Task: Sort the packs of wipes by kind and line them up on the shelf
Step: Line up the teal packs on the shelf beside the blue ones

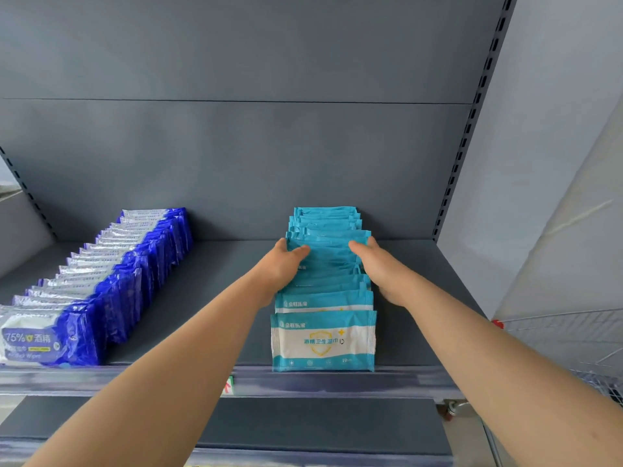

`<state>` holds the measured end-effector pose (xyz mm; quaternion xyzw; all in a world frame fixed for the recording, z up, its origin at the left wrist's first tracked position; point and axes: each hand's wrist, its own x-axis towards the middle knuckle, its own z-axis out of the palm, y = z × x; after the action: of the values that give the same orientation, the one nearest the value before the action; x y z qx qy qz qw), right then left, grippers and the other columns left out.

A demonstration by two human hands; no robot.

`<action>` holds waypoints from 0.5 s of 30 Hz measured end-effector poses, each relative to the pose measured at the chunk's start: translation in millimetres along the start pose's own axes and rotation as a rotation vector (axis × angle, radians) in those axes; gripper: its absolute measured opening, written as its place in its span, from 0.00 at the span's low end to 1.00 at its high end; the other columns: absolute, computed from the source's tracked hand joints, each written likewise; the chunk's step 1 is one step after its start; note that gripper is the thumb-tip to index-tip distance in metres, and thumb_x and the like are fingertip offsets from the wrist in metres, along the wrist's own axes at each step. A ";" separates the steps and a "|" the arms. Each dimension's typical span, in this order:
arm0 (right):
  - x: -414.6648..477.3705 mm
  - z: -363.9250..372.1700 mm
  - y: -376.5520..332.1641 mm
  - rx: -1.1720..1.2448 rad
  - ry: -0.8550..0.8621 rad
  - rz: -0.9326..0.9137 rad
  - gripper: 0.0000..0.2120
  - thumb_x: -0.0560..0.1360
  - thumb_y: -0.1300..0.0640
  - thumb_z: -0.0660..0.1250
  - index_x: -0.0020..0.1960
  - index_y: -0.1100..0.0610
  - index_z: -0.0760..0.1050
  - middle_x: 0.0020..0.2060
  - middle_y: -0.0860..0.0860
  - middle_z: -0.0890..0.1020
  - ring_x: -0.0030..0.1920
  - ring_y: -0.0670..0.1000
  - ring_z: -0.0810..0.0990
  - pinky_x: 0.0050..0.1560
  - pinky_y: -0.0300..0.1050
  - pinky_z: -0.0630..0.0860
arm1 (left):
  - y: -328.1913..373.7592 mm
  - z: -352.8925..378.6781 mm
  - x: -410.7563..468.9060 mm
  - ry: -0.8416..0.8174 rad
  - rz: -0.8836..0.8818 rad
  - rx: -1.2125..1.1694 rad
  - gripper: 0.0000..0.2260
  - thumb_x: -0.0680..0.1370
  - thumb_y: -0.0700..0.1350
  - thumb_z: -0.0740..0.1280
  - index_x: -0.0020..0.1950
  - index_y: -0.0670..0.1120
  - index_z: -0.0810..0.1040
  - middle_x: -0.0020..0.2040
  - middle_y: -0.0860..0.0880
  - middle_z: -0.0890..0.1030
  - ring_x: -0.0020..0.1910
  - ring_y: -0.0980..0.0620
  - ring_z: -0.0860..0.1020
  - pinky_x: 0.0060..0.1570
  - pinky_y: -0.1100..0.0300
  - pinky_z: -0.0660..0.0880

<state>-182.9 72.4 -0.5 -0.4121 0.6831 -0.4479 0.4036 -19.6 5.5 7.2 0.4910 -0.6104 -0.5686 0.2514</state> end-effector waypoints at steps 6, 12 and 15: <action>19.2 -5.1 1.5 0.074 -0.094 0.047 0.22 0.78 0.48 0.56 0.72 0.49 0.65 0.67 0.47 0.74 0.66 0.50 0.74 0.68 0.54 0.69 | -6.4 -0.4 13.1 0.002 -0.009 -0.002 0.13 0.82 0.50 0.59 0.66 0.50 0.65 0.53 0.51 0.79 0.48 0.52 0.81 0.44 0.55 0.80; 32.1 -12.9 -8.4 -0.079 0.027 0.042 0.26 0.82 0.51 0.51 0.77 0.57 0.49 0.75 0.50 0.59 0.73 0.52 0.60 0.69 0.50 0.58 | 6.9 -8.5 41.8 0.152 0.005 0.211 0.26 0.82 0.53 0.57 0.76 0.43 0.56 0.72 0.45 0.67 0.69 0.46 0.68 0.57 0.58 0.64; 46.7 -5.2 -9.5 -0.031 0.007 0.085 0.30 0.82 0.48 0.52 0.78 0.52 0.42 0.78 0.49 0.51 0.76 0.53 0.53 0.73 0.53 0.53 | 7.0 -4.4 55.6 0.071 -0.019 0.083 0.22 0.81 0.53 0.58 0.71 0.41 0.67 0.62 0.48 0.77 0.61 0.45 0.77 0.64 0.51 0.71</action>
<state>-201.4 28.2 1.3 -0.3871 0.7084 -0.4211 0.4134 -39.7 -46.5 0.9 0.5266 -0.6194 -0.5273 0.2469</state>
